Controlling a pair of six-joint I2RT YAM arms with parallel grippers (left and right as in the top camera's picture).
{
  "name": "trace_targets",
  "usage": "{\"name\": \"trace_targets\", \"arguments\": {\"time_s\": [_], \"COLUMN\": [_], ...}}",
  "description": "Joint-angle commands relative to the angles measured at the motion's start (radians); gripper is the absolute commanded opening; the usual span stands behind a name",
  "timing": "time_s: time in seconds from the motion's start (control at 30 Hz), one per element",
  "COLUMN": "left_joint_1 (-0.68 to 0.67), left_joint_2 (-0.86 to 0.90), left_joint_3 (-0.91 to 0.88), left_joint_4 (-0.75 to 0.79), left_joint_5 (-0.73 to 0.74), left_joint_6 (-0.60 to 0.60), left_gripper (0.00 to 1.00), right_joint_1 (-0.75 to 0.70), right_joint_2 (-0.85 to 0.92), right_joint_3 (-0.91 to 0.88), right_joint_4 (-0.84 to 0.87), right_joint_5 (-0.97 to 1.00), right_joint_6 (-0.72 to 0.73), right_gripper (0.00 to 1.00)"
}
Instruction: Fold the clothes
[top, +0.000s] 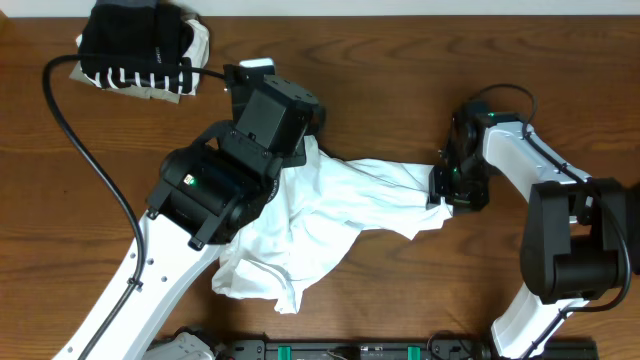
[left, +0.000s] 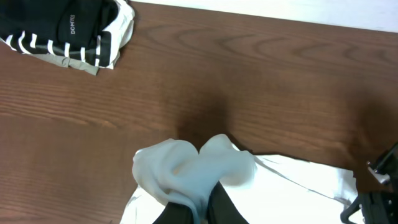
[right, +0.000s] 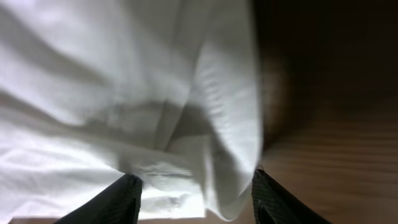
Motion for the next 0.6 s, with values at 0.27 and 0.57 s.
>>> {"name": "trace_targets", "arguments": {"time_s": [0.27,0.57], "left_joint_1": [0.001,0.001], "left_joint_2": [0.005,0.031], "left_joint_3": [0.020,0.020], "left_joint_4": [-0.006,-0.006], "left_joint_5": [-0.023,-0.023], "left_joint_6": [-0.018,-0.021], "left_gripper": [0.06,0.06], "right_joint_1": [0.007,0.007], "right_joint_2": [-0.006,-0.014], "right_joint_3": [0.038,0.039], "right_joint_4": [0.003,0.011], "right_joint_5": [-0.031,-0.010], "right_joint_6": [-0.022,-0.021], "right_gripper": [0.57,0.52]}}
